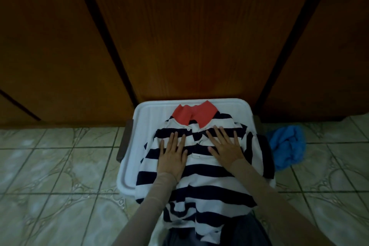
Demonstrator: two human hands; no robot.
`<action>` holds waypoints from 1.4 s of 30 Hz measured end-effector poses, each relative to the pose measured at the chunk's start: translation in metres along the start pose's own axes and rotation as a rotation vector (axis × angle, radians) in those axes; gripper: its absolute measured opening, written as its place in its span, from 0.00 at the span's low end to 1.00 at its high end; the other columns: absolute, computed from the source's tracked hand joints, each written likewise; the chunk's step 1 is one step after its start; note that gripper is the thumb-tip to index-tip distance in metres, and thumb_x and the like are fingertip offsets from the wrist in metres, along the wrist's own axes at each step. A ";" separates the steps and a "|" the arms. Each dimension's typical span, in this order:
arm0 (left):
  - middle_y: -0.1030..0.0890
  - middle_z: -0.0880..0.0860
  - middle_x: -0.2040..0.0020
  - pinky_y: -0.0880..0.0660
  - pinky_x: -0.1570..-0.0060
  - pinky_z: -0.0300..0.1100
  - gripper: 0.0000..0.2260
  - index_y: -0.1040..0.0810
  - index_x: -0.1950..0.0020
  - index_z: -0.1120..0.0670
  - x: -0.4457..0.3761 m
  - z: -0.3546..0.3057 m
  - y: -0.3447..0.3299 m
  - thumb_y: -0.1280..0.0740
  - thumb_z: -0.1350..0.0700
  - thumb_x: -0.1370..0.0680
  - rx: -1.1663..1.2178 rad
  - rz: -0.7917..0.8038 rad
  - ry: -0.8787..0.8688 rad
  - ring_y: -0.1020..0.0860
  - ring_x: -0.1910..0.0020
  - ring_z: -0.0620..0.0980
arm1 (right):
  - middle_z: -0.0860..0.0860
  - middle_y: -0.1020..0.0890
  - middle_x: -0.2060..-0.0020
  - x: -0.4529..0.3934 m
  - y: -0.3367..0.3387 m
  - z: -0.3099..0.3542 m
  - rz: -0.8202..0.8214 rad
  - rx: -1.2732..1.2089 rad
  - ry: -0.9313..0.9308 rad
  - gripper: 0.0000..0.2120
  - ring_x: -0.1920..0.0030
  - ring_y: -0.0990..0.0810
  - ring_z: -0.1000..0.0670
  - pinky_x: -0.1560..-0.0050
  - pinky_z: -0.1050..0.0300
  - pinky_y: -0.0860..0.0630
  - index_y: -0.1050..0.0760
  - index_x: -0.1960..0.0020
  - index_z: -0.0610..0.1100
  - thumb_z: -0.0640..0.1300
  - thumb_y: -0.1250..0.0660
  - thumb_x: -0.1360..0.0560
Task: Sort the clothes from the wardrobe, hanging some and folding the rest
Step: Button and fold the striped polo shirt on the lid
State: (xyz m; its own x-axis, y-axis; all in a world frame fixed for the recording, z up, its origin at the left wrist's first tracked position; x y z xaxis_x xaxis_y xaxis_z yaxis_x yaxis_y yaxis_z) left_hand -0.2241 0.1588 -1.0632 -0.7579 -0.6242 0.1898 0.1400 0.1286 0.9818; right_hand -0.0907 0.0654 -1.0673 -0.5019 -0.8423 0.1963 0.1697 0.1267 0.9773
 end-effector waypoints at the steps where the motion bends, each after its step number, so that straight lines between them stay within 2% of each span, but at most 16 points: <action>1: 0.63 0.49 0.28 0.66 0.29 0.52 0.28 0.63 0.25 0.49 0.001 -0.001 0.000 0.71 0.45 0.24 -0.003 -0.018 0.000 0.59 0.24 0.50 | 0.46 0.25 0.35 0.005 0.012 0.006 -0.049 -0.010 -0.008 0.23 0.37 0.24 0.47 0.35 0.34 0.38 0.28 0.33 0.49 0.53 0.53 0.21; 2: 0.60 0.49 0.27 0.62 0.28 0.54 0.25 0.58 0.23 0.49 0.001 -0.002 0.002 0.65 0.46 0.20 0.008 -0.051 0.002 0.56 0.23 0.50 | 0.46 0.30 0.31 0.007 0.017 0.012 -0.086 -0.051 -0.010 0.22 0.32 0.29 0.50 0.32 0.35 0.41 0.32 0.30 0.48 0.49 0.50 0.21; 4: 0.45 0.51 0.26 0.48 0.28 0.58 0.22 0.41 0.25 0.50 0.006 -0.004 0.013 0.54 0.51 0.19 0.018 -0.132 0.012 0.41 0.25 0.50 | 0.50 0.40 0.26 0.008 0.016 0.023 -0.118 -0.155 -0.008 0.22 0.27 0.41 0.54 0.27 0.45 0.53 0.42 0.25 0.47 0.44 0.50 0.19; 5: 0.35 0.51 0.28 0.41 0.31 0.60 0.21 0.32 0.29 0.50 0.007 -0.006 0.016 0.50 0.53 0.21 0.055 -0.161 0.003 0.33 0.29 0.50 | 0.50 0.38 0.27 0.007 0.017 0.022 -0.153 -0.243 -0.040 0.21 0.28 0.40 0.53 0.27 0.49 0.52 0.40 0.26 0.46 0.43 0.49 0.19; 7: 0.19 0.52 0.42 0.29 0.43 0.60 0.18 0.19 0.42 0.50 0.009 -0.008 0.023 0.42 0.55 0.27 0.113 -0.272 -0.062 0.20 0.44 0.51 | 0.48 0.27 0.36 0.010 0.028 0.019 -0.295 -0.390 -0.116 0.17 0.36 0.29 0.49 0.33 0.52 0.39 0.31 0.33 0.45 0.45 0.44 0.20; 8: 0.17 0.51 0.50 0.25 0.48 0.59 0.14 0.17 0.48 0.50 0.012 -0.008 0.029 0.35 0.58 0.30 0.137 -0.320 -0.081 0.18 0.51 0.51 | 0.48 0.23 0.42 0.011 0.033 0.019 -0.342 -0.470 -0.157 0.14 0.41 0.25 0.48 0.39 0.52 0.33 0.28 0.38 0.44 0.47 0.42 0.21; 10: 0.18 0.49 0.58 0.22 0.55 0.54 0.17 0.16 0.52 0.49 0.012 -0.009 0.035 0.24 0.62 0.39 0.201 -0.401 -0.086 0.19 0.59 0.51 | 0.47 0.20 0.51 0.007 0.034 0.018 -0.323 -0.595 -0.254 0.15 0.49 0.22 0.46 0.50 0.53 0.26 0.27 0.44 0.43 0.53 0.39 0.22; 12: 0.20 0.48 0.60 0.25 0.59 0.50 0.19 0.16 0.54 0.49 0.010 -0.007 0.032 0.23 0.64 0.41 0.316 -0.371 -0.020 0.21 0.61 0.51 | 0.47 0.19 0.54 0.001 0.031 0.020 -0.258 -0.588 -0.352 0.18 0.51 0.21 0.46 0.55 0.56 0.27 0.26 0.47 0.44 0.59 0.37 0.25; 15: 0.19 0.49 0.56 0.37 0.53 0.44 0.13 0.16 0.51 0.49 0.007 0.008 0.028 0.30 0.63 0.31 0.560 -0.413 0.114 0.22 0.56 0.53 | 0.49 0.18 0.56 -0.005 0.032 0.023 -0.258 -0.536 -0.422 0.17 0.51 0.20 0.47 0.51 0.55 0.27 0.25 0.52 0.45 0.60 0.34 0.28; 17: 0.19 0.49 0.54 0.39 0.53 0.42 0.11 0.17 0.50 0.48 0.006 0.012 0.027 0.33 0.61 0.28 0.588 -0.445 0.151 0.23 0.54 0.52 | 0.49 0.17 0.58 -0.004 0.029 0.026 -0.271 -0.502 -0.421 0.12 0.53 0.20 0.47 0.48 0.55 0.29 0.23 0.55 0.46 0.54 0.33 0.28; 19: 0.19 0.49 0.55 0.39 0.53 0.43 0.09 0.17 0.51 0.48 0.005 0.013 0.025 0.35 0.57 0.27 0.585 -0.455 0.164 0.23 0.54 0.52 | 0.50 0.19 0.68 0.001 0.029 0.028 -0.397 -0.530 -0.357 0.06 0.62 0.20 0.47 0.52 0.54 0.27 0.23 0.61 0.45 0.46 0.29 0.32; 21: 0.19 0.49 0.56 0.39 0.53 0.43 0.08 0.17 0.52 0.48 0.004 0.011 0.026 0.36 0.54 0.26 0.575 -0.460 0.175 0.22 0.54 0.52 | 0.55 0.28 0.77 0.007 0.029 0.025 -0.501 -0.638 -0.314 0.11 0.71 0.25 0.48 0.57 0.53 0.27 0.28 0.69 0.45 0.40 0.26 0.36; 26: 0.19 0.47 0.56 0.46 0.53 0.43 0.04 0.18 0.56 0.47 -0.001 0.010 0.026 0.31 0.49 0.26 0.606 -0.401 0.301 0.23 0.52 0.49 | 0.55 0.30 0.76 0.002 0.023 0.023 -0.472 -0.798 -0.262 0.08 0.70 0.27 0.48 0.55 0.52 0.27 0.27 0.65 0.40 0.38 0.27 0.34; 31: 0.22 0.46 0.66 0.48 0.56 0.42 0.04 0.21 0.63 0.46 -0.001 0.010 0.024 0.30 0.50 0.29 0.597 -0.473 0.292 0.23 0.60 0.49 | 0.45 0.20 0.72 0.003 0.019 0.019 -0.494 -0.795 -0.306 0.05 0.69 0.22 0.44 0.56 0.51 0.24 0.21 0.63 0.36 0.36 0.26 0.36; 35: 0.22 0.45 0.65 0.50 0.57 0.41 0.09 0.20 0.63 0.46 -0.002 0.011 0.022 0.38 0.45 0.29 0.607 -0.460 0.272 0.24 0.59 0.48 | 0.49 0.23 0.74 0.002 0.019 0.023 -0.473 -0.609 -0.309 0.06 0.68 0.23 0.46 0.55 0.55 0.35 0.24 0.66 0.41 0.41 0.28 0.33; 42: 0.20 0.44 0.58 0.50 0.54 0.40 0.08 0.20 0.58 0.45 -0.004 0.011 0.018 0.36 0.46 0.24 0.600 -0.388 0.271 0.25 0.53 0.46 | 0.52 0.23 0.70 0.004 0.020 0.026 -0.471 -0.583 -0.294 0.05 0.63 0.23 0.48 0.53 0.57 0.44 0.23 0.63 0.44 0.45 0.31 0.32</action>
State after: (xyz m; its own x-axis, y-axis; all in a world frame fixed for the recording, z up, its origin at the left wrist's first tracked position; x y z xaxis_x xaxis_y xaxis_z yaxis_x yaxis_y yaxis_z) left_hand -0.2251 0.1721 -1.0464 -0.4882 -0.8674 -0.0958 -0.5331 0.2095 0.8197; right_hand -0.1112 0.0777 -1.0452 -0.8203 -0.5560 -0.1342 0.2590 -0.5703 0.7796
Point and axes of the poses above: each hand's wrist, its own x-axis away from the middle knuckle, its own y-axis out of the back of the hand, z = x × y, the point moved 9 cm from there along -x, towards the middle knuckle
